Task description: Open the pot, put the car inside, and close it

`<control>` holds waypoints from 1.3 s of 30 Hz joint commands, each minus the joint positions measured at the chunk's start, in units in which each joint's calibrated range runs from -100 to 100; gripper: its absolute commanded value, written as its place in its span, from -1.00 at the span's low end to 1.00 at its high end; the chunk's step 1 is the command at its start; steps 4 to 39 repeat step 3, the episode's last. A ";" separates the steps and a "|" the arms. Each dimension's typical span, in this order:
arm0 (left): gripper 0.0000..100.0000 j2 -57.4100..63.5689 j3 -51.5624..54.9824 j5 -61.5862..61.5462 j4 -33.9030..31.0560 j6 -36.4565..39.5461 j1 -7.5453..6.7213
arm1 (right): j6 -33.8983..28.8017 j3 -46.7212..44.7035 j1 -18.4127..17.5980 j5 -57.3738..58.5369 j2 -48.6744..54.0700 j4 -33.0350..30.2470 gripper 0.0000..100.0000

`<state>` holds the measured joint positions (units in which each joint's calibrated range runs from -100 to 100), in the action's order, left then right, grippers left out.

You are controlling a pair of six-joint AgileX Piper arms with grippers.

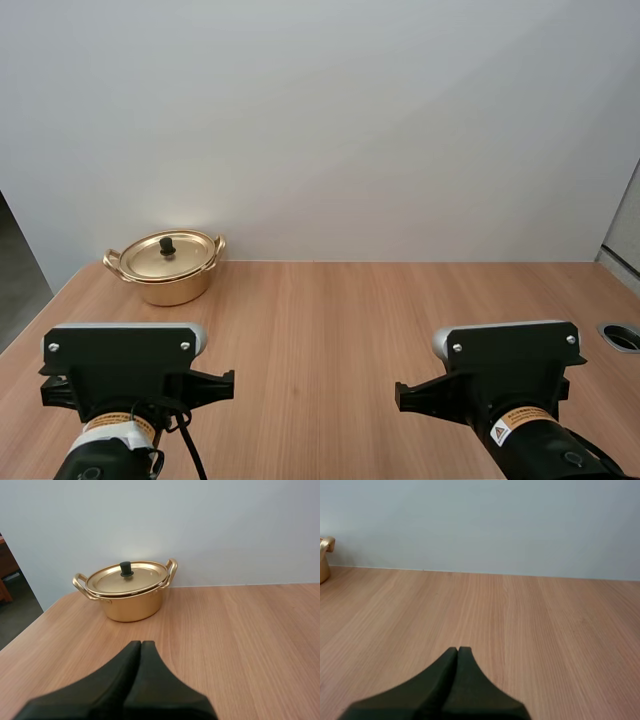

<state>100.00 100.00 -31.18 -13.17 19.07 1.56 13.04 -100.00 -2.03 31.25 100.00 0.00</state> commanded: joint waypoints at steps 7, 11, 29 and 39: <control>-1.00 0.00 0.00 -0.08 0.01 0.04 -0.03 | 0.00 0.00 -0.05 -0.06 0.00 0.00 -1.00; -1.00 0.00 0.00 -0.08 0.01 0.04 -0.03 | 0.00 0.00 -0.05 -0.06 0.00 0.00 -1.00; -1.00 0.00 0.00 -0.08 0.01 0.04 -0.03 | 0.00 0.00 -0.05 -0.06 0.00 0.00 -1.00; -1.00 0.00 0.00 -0.08 0.01 0.04 -0.03 | 0.00 0.00 -0.05 -0.06 0.00 0.00 -1.00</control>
